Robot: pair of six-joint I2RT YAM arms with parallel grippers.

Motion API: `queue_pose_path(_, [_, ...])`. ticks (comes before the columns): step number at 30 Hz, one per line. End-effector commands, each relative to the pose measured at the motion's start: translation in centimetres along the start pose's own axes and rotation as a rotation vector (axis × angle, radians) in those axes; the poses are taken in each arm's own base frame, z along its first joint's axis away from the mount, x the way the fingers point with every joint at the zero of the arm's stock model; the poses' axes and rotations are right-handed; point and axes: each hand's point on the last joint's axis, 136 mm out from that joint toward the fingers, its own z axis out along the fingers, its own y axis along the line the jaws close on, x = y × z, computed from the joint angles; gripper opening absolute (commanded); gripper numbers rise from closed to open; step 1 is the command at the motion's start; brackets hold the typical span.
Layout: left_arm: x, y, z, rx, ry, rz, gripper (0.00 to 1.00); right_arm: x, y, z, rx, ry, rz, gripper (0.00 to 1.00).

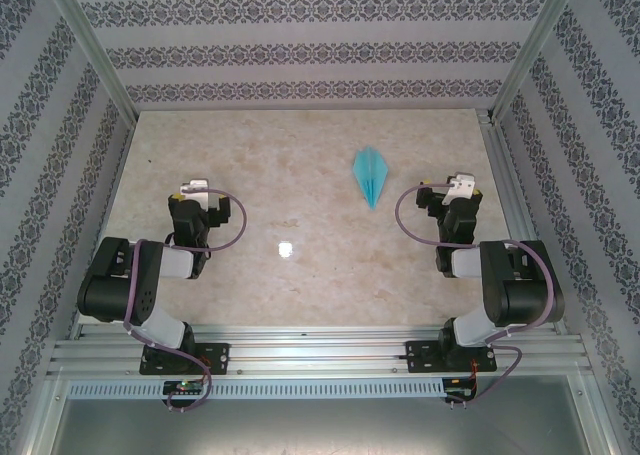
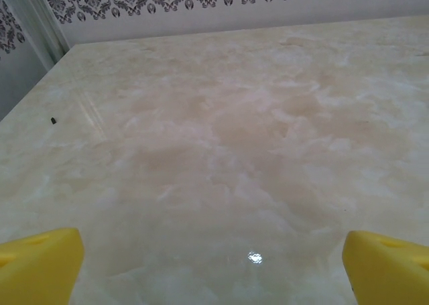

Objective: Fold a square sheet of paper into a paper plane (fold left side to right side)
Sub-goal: Reset both arms

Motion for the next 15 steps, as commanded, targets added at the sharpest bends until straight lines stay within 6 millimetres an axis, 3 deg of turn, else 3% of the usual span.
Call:
queue_pose_path(1, [-1.0,-1.6,0.3,0.096,-0.01,0.007,1.0,-1.4,0.0,-0.1,0.007,-0.062,0.003,0.98])
queue_pose_path(5, [-1.0,-1.6,0.4,0.099,-0.01,0.007,1.0,0.3,0.0,-0.3,0.013,-0.001,-0.02,0.98])
queue_pose_path(15, [-1.0,-1.6,0.4,0.099,-0.009,0.007,1.0,0.0,0.1,-0.3,0.01,-0.013,-0.018,0.98])
